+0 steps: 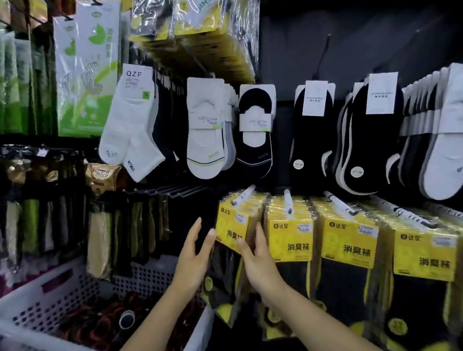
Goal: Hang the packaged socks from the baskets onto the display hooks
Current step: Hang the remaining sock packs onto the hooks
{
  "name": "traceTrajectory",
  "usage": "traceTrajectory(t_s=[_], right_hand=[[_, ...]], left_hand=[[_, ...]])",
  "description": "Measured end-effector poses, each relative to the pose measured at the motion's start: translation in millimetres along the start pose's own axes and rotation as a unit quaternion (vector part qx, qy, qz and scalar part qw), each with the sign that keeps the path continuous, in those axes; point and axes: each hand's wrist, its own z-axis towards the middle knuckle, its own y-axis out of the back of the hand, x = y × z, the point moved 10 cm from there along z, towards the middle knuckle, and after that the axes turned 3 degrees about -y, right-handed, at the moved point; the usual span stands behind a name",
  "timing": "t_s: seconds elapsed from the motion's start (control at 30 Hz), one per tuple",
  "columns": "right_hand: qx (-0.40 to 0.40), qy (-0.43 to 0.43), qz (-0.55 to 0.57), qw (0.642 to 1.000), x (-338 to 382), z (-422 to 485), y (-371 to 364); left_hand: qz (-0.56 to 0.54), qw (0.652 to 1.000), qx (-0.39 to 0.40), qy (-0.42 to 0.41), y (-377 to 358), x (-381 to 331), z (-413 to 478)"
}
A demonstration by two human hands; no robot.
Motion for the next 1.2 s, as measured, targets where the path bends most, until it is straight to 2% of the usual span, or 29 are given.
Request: traceTrajectory(t_s=[0.1,0.23,0.3,0.37,0.53,0.7,0.97,1.07,1.2], right_hand=[[-0.008,0.083,-0.024,0.996,31.5,-21.7,19.4],[-0.114,0.166,-0.081,0.976,50.3,-45.1,76.8],[-0.166,0.143,-0.068,0.973,37.1,-45.0,108.1],[-0.176,0.094,-0.074,0.977,18.6,-39.7,126.7],[-0.151,0.017,-0.061,0.987,-12.3,-26.4,140.6],[-0.079,-0.047,-0.043,0.995,-31.6,-7.9,121.6],[-0.107,-0.044,0.011,0.993,-41.5,17.2,117.3],[-0.097,-0.081,0.021,0.992,-68.9,9.3,116.4],[-0.088,-0.103,-0.002,0.991,-97.1,-1.4,111.4]], left_hand=[[0.034,0.997,-0.013,-0.065,-6.4,-33.5,-15.5],[0.047,0.993,0.030,-0.101,-47.7,-56.7,-28.8],[0.070,0.993,0.057,-0.080,-73.3,-52.0,-31.2],[0.097,0.991,0.078,-0.048,-95.1,-39.6,-32.1],[0.098,0.992,0.072,-0.009,-116.3,-19.1,-24.0],[0.076,0.994,0.075,-0.007,-131.6,-9.9,-17.5],[0.080,0.996,0.035,-0.033,-141.5,-1.8,-13.0],[0.101,0.995,0.024,-0.015,-138.9,15.9,-22.6],[0.121,0.991,0.047,0.019,-138.1,37.6,-30.0]])
